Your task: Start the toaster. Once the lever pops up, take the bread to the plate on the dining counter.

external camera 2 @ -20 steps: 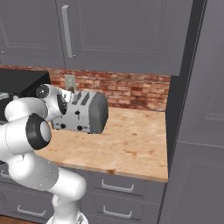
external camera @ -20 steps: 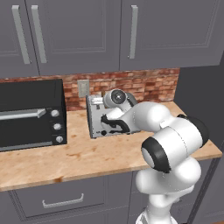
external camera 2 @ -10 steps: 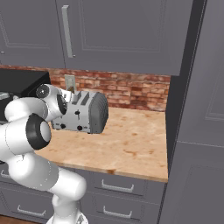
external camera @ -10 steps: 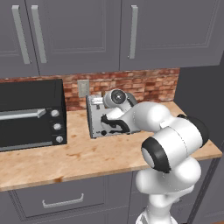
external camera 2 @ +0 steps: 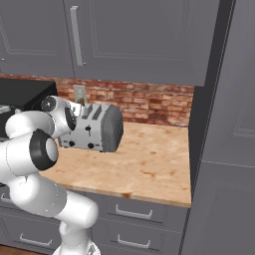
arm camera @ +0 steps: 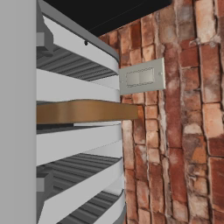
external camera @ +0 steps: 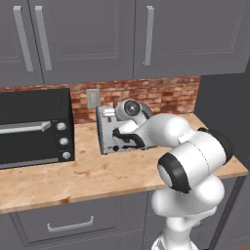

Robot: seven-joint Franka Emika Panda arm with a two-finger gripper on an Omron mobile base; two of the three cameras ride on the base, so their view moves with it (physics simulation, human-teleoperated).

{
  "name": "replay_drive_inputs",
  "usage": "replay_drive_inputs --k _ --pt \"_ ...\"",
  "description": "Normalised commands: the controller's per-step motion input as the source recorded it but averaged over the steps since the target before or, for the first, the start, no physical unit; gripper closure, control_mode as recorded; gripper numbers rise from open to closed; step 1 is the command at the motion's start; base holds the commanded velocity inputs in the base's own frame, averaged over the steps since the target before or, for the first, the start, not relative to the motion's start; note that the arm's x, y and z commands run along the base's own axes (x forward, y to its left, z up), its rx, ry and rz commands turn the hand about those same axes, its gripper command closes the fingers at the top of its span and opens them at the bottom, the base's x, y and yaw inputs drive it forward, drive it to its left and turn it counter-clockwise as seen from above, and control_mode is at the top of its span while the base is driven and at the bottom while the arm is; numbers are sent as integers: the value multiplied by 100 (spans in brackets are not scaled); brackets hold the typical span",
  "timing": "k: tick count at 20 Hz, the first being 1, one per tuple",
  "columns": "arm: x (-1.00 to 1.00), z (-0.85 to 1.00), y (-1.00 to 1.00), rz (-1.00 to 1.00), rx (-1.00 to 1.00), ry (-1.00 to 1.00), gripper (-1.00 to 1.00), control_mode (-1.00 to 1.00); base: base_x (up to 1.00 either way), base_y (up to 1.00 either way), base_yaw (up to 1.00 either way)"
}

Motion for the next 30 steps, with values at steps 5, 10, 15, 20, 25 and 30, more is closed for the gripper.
replay_drive_inputs --k 5,10,15,20,25,30 --pt "0 0 0 0 0 0 -100 -100 0 0 0" --pt "0 0 0 0 0 0 -100 -100 0 0 0" --pt "0 0 0 0 0 0 -100 -100 0 0 0" --pt "0 0 0 0 0 0 -100 -100 0 0 0" --pt "0 0 0 0 0 0 -100 -100 0 0 0" --pt "0 0 0 0 0 0 -100 -100 0 0 0"
